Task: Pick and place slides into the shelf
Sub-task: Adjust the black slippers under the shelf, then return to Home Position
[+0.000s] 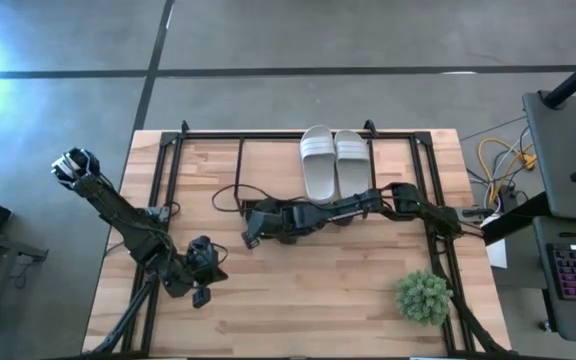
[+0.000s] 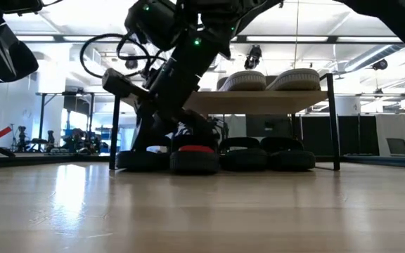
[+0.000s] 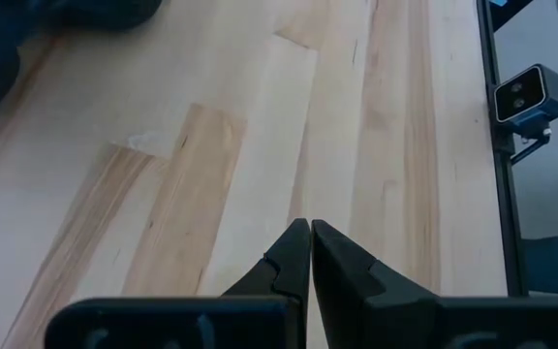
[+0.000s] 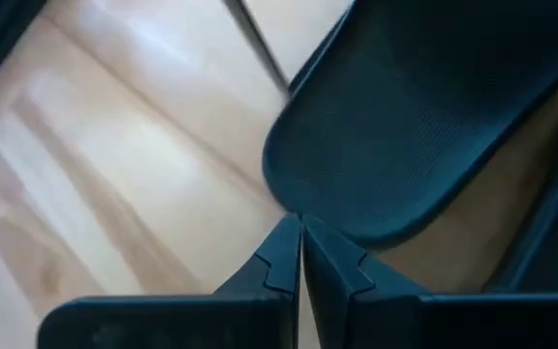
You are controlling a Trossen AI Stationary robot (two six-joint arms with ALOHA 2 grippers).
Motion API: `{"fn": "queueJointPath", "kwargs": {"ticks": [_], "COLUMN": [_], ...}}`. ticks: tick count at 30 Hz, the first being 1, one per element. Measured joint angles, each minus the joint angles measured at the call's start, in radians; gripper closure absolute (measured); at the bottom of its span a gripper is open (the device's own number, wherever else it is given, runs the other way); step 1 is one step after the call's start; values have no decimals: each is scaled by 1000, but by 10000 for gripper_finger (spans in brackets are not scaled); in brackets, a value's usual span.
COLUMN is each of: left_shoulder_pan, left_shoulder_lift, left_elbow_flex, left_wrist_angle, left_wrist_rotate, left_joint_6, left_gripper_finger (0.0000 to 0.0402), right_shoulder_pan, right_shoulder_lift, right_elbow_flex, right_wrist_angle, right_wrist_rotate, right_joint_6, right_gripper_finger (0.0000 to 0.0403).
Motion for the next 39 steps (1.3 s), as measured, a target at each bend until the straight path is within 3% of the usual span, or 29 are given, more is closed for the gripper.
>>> {"fn": "queueJointPath", "kwargs": {"ticks": [3,7,11,14,20,29,34,39], "left_shoulder_pan": [0,0,0,0,0,0,0,0], "left_shoulder_lift": [0,0,0,0,0,0,0,0], "left_elbow_flex": [0,0,0,0,0,0,0,0], "left_wrist_angle": [0,0,-3,-3,-21,-26,-26,-26], "left_wrist_rotate": [0,-4,-25,-40,-49,-49,-49,-49], "left_joint_6": [-17,-20,-14,8,12,10,8,11], "left_gripper_finger": [402,402,402,402,402,402,402,402], "right_shoulder_pan": [18,101,191,220,186,75,52,102], "right_shoulder_lift": [-9,-44,-46,-38,-32,-32,-33,-61], "right_elbow_flex": [0,31,74,69,-32,-50,-50,-50], "right_wrist_angle": [-27,-173,-471,-574,-543,-465,-417,-415], "right_wrist_rotate": [-70,-73,37,86,75,172,138,65], "right_joint_6": [0,26,175,279,351,272,217,215], "right_gripper_finger": [394,394,394,394,394,394,394,394]}}
